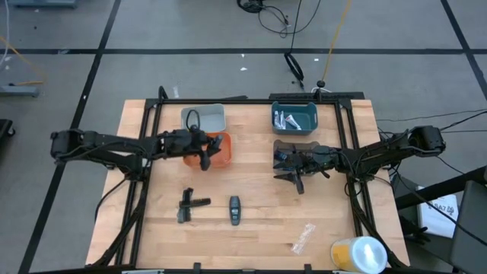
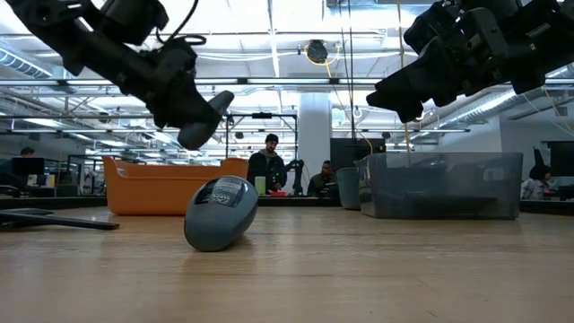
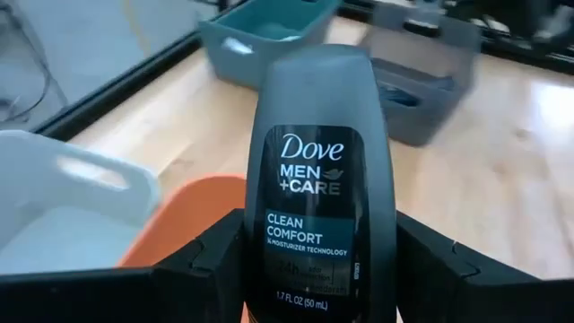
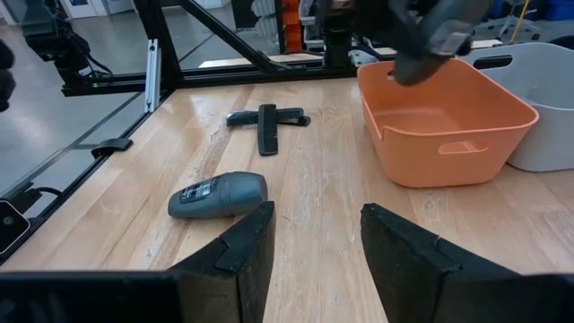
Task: Pick & Place Travel size toiletries
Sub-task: Put the gray deodorant into the gray bin
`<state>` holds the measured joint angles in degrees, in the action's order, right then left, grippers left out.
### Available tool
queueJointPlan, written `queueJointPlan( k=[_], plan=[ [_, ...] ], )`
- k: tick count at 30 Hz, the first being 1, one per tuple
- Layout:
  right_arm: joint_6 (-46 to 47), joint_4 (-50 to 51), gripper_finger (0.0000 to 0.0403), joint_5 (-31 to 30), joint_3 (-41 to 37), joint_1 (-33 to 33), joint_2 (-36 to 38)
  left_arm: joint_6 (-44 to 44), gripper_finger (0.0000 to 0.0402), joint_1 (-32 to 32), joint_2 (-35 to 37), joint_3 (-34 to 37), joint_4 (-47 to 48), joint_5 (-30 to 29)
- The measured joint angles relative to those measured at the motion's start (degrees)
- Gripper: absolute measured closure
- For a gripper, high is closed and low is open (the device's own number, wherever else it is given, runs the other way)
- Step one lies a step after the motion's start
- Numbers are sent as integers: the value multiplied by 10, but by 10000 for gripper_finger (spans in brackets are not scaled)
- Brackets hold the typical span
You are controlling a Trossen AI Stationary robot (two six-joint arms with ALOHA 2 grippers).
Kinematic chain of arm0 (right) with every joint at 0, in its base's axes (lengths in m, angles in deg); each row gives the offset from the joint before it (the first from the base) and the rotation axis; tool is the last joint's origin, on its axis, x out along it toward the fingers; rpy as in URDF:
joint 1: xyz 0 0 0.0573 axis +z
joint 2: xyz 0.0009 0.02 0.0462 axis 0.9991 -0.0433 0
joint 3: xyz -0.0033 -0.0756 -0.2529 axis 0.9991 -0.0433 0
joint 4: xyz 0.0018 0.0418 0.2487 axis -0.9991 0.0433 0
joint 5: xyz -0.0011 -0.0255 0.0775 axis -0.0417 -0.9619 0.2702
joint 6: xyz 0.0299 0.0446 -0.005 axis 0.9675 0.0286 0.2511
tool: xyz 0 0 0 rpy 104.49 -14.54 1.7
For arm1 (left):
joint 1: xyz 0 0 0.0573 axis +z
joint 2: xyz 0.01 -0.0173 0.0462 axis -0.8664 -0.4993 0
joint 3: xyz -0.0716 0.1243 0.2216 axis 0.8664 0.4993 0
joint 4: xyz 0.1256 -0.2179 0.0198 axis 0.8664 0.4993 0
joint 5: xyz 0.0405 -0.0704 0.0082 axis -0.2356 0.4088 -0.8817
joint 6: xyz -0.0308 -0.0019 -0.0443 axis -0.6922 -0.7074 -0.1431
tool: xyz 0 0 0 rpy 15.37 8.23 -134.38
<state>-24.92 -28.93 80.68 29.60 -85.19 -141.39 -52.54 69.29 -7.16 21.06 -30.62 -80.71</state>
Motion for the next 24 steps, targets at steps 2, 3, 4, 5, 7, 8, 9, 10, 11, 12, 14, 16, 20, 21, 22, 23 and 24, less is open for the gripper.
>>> queueJointPlan(
  k=[2, 3, 4, 5, 7, 8, 9, 10, 11, 12, 14, 16, 20, 21, 22, 23, 24],
  plan=[
    [0, 0, 248, 0, 0, 0, 0, 0, 198, 23, 2, 0, -2, 12],
    [0, 0, 248, 0, 0, 0, 0, 2, 200, 33, 3, 0, -1, 18],
    [0, 0, 248, 0, 0, 0, 0, 7, 203, 43, 3, -1, 0, 26],
    [0, 0, 248, 0, 0, 0, 0, 12, 203, 52, 3, -5, 6, 32],
    [0, 0, 248, 0, 0, -1, 0, 25, 203, 71, 3, -20, 21, 40],
    [0, 0, 248, 0, 0, -1, 0, 36, 203, 80, 3, -31, 35, 39],
    [0, 0, 248, 0, 0, -2, 0, 48, 203, 90, 3, -44, 61, 37],
    [0, 0, 248, 0, 0, -4, 0, 58, 203, 102, 3, -59, 94, 29],
    [0, 1, 248, 0, 0, -6, 0, 67, 202, 113, 3, -76, 132, 19],
    [0, 1, 248, 0, 0, -8, 0, 76, 200, 125, 3, -95, 172, 8],
    [0, 2, 248, 0, 0, -9, 0, 93, 198, 151, 1, -132, 233, -11],
    [0, 2, 248, 0, 0, -9, 0, 105, 200, 171, -7, -159, 262, -14],
    [0, 3, 248, 0, 0, -10, 0, 139, 203, 210, -8, -185, 283, -6],
    [0, 4, 248, 0, 0, -10, 0, 142, 203, 221, -8, -188, 281, -6],
    [0, 5, 248, 0, 0, -10, 0, 143, 203, 233, -7, -189, 283, -7],
    [1, 6, 248, 0, 0, -10, 0, 142, 203, 245, -7, -188, 289, -4],
    [2, 8, 248, 0, 0, -10, 0, 141, 203, 256, -8, -188, 297, 3]
  ],
)
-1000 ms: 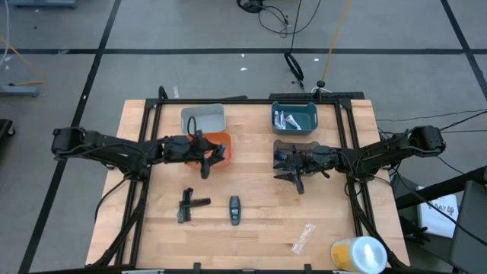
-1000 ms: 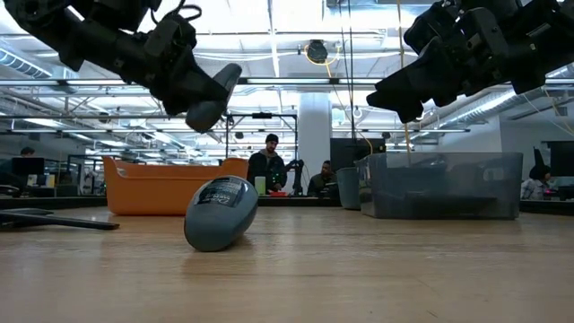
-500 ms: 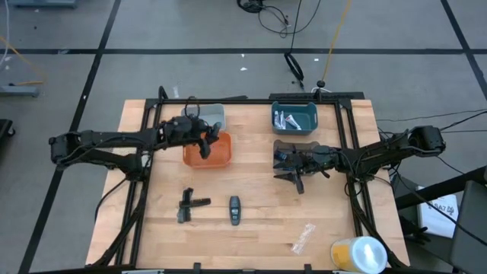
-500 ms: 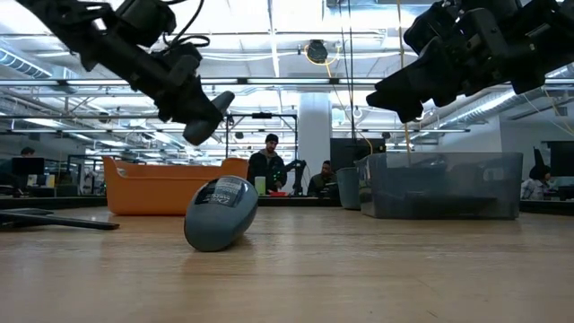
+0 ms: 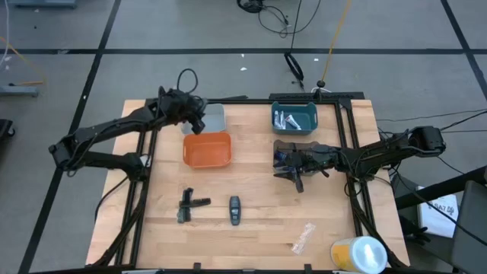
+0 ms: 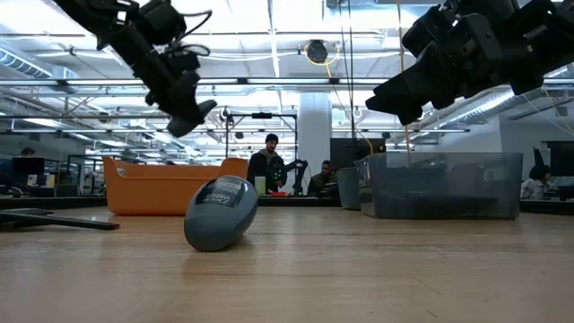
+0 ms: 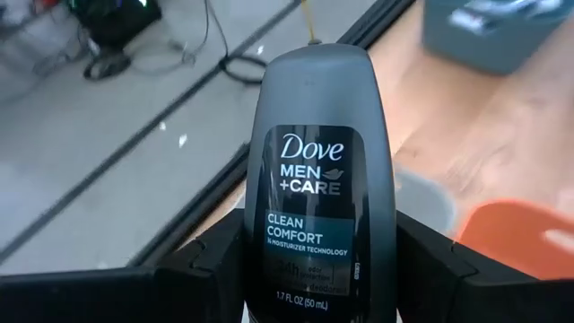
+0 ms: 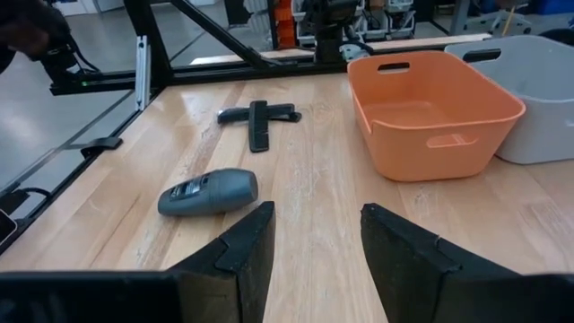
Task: Pick & Place Travel size toiletries
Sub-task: Put the gray deodorant into the gray bin
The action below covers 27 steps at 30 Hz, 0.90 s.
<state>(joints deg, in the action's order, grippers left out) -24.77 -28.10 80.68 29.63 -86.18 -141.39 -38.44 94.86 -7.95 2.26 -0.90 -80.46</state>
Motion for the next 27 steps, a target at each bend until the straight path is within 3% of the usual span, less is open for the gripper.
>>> queueJointPlan(
  k=[5, 23, 27],
  plan=[
    [-1, 4, 248, 0, 0, 0, 0, -3, 199, 28, -19, 0, 31, 20],
    [0, 5, 248, 0, 0, 0, 0, -1, 197, 31, -161, 1, 29, 20],
    [0, 5, 248, 0, 0, 0, 0, 0, 176, 31, -165, 1, 32, 17]
  ],
)
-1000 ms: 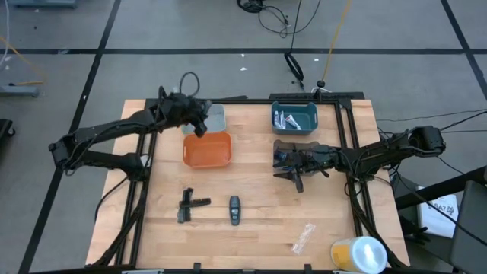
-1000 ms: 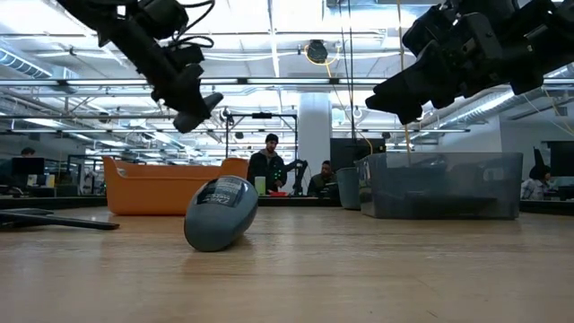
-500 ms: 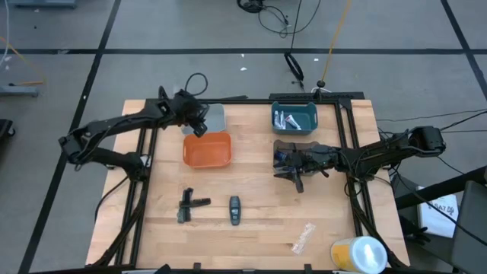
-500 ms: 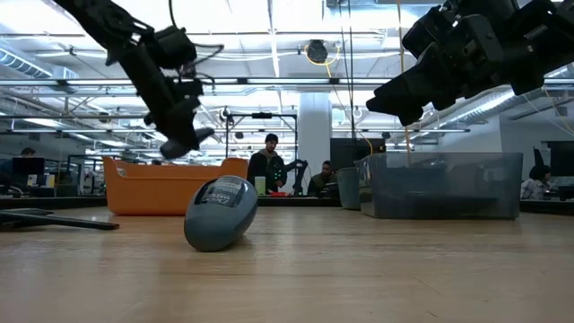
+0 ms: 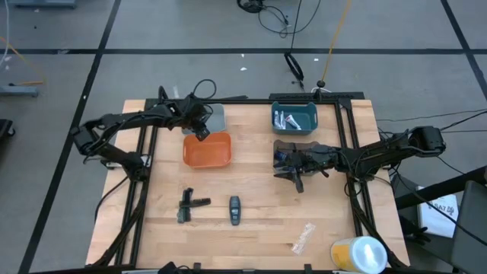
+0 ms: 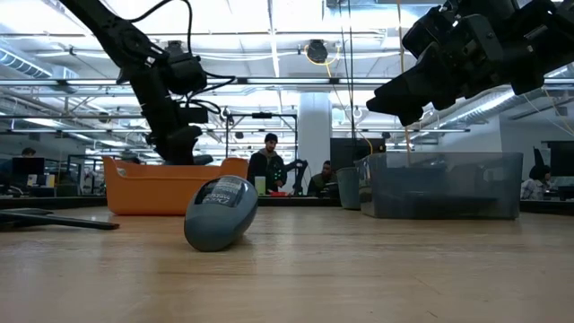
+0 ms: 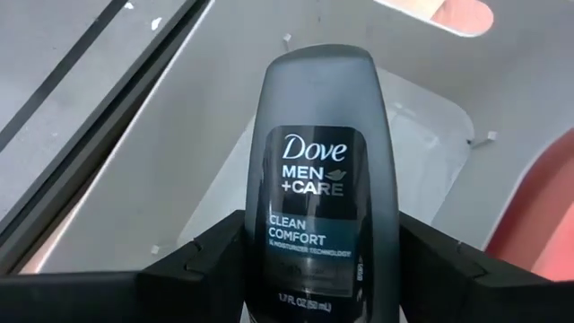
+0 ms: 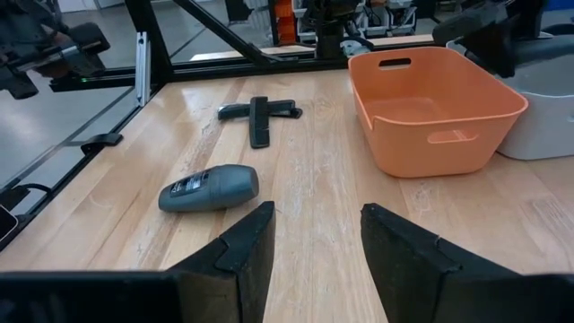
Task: Pick & Place Travel size toiletries
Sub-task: Put the gray deodorant into the gray bin
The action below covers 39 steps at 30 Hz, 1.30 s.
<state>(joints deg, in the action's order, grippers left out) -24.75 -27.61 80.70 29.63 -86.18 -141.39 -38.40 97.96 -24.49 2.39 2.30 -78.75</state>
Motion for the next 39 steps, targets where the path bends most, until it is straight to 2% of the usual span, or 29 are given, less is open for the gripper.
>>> queueJointPlan(
  k=[8, 15, 20, 25, 30, 35, 39],
  plan=[
    [7, 0, 248, 0, 0, 0, 0, -13, 129, 0, 0, 0, 2, -1],
    [6, 0, 248, -5, 0, 0, 0, -19, 111, -13, 21, 0, 19, -1],
    [-5, 0, 246, -76, 0, 0, 0, -98, 110, -42, 86, 0, 41, 4],
    [-21, 0, 220, -106, 12, 32, -1, -145, 110, -125, 200, 0, 41, -2],
    [-66, 28, 183, -171, 96, 111, -37, -174, 110, -257, 291, 0, -5, -60],
    [-104, 63, 173, -178, 212, 168, -152, -179, 110, -382, 312, 0, -44, -150],
    [-145, 97, 178, -174, 315, 180, -278, -182, 110, -443, 302, 0, -53, -199]
  ],
)
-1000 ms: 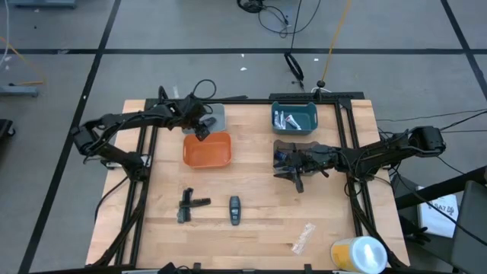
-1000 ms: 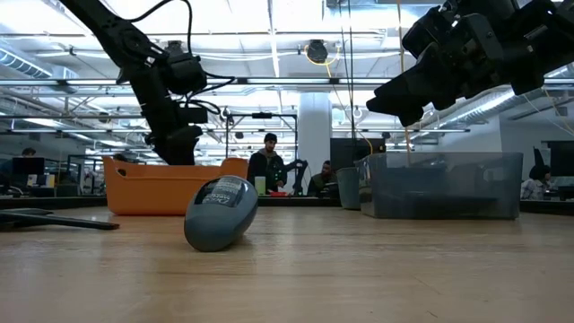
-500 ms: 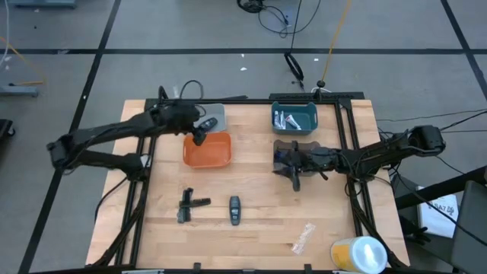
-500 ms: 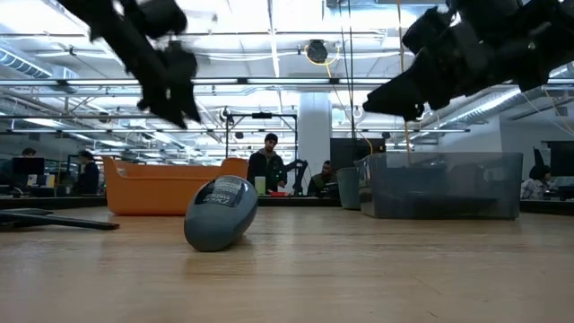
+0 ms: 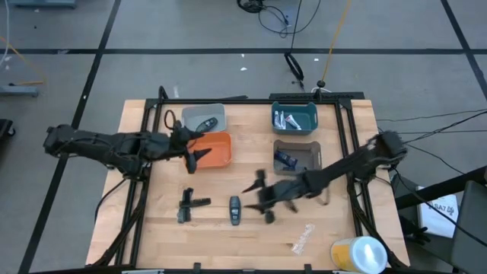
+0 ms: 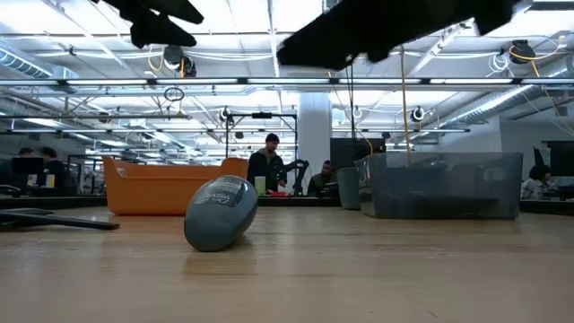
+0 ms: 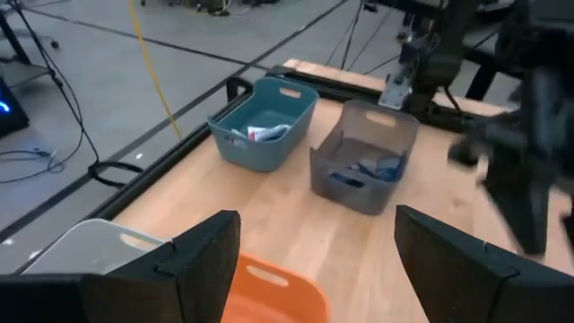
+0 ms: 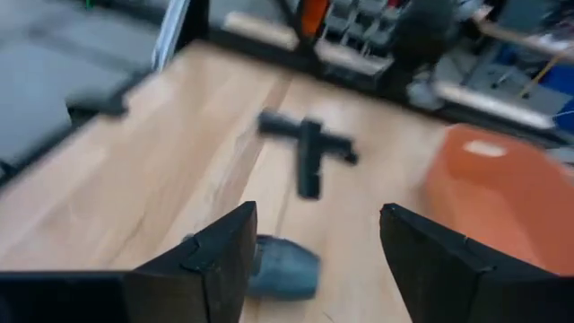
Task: Pick & Place Travel size toiletries
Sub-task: Put the gray deodorant into the gray bin
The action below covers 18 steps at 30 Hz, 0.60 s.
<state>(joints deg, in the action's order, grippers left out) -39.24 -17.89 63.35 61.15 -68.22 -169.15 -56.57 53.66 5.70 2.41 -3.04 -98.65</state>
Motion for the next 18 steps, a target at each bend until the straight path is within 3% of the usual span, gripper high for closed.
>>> queueJointPlan(
  k=[8, 12, 18],
  plan=[
    [-36, 141, 180, 89, 207, -7, -192, -27, 110, -43, -19, 0, 3, -24],
    [-46, 244, 175, 131, 270, -21, -223, -27, 110, -47, -18, 0, 3, -24],
    [-83, 337, 175, 189, 284, -49, -222, -22, 110, -47, -19, 0, 4, -24]
  ],
)
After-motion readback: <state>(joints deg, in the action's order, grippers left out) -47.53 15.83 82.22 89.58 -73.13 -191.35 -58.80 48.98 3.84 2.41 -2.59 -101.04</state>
